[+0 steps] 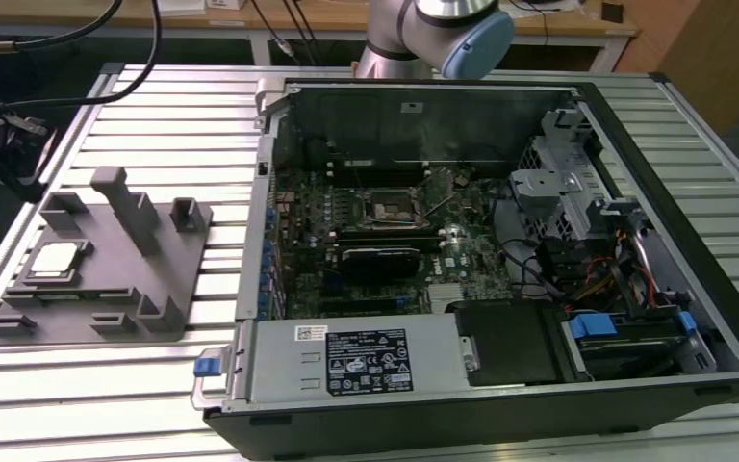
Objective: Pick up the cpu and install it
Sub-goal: 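Pick up the cpu and move it towards the insertion slot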
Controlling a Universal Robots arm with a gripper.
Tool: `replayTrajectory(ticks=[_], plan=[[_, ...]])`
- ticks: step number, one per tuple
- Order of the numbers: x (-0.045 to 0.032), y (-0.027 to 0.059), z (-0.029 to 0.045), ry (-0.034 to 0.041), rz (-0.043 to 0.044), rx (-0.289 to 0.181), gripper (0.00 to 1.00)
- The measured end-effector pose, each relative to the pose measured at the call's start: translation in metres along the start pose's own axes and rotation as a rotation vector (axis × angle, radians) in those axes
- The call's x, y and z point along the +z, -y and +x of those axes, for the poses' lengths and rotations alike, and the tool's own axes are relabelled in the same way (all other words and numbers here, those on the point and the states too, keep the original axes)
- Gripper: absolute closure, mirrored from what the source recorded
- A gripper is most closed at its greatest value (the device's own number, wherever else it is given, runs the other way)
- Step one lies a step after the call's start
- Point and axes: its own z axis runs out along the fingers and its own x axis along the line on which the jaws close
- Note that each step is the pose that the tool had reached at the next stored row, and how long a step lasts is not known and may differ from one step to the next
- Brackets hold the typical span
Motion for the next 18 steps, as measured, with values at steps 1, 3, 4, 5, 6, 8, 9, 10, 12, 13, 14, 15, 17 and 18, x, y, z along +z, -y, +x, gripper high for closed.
replayTrajectory(ticks=[1, 3, 4, 5, 6, 8, 9, 10, 12, 13, 14, 15, 17, 18], plan=[[0.0007, 0.0001, 0.0004, -0.0001, 0.0001, 0.000, 0.89], [0.0023, 0.0003, 0.0015, -0.0001, 0.0000, 0.000, 0.89], [0.0032, 0.0004, 0.0023, -0.0001, -0.0001, 0.000, 0.89], [0.0044, 0.0006, 0.0030, 0.0001, -0.0002, 0.000, 0.89], [0.0057, 0.0008, 0.0038, 0.0001, -0.0004, 0.000, 0.89], [0.0090, 0.0012, 0.0055, 0.0000, -0.0005, 0.000, 0.89], [0.0108, 0.0013, 0.0063, 0.0000, -0.0004, 0.000, 0.89], [0.0127, 0.0015, 0.0072, 0.0000, -0.0004, 0.000, 0.89], [0.0164, 0.0018, 0.0088, 0.0000, -0.0005, 0.000, 0.89], [0.0180, 0.0019, 0.0097, -0.0001, -0.0005, 0.000, 0.89], [0.0195, 0.0021, 0.0107, -0.0003, -0.0003, 0.000, 0.89], [0.0210, 0.0022, 0.0119, -0.0002, -0.0004, 0.000, 0.89], [0.0238, 0.0025, 0.0141, -0.0001, -0.0005, 0.000, 0.89], [0.0252, 0.0026, 0.0151, 0.0000, -0.0006, 0.000, 0.89]])
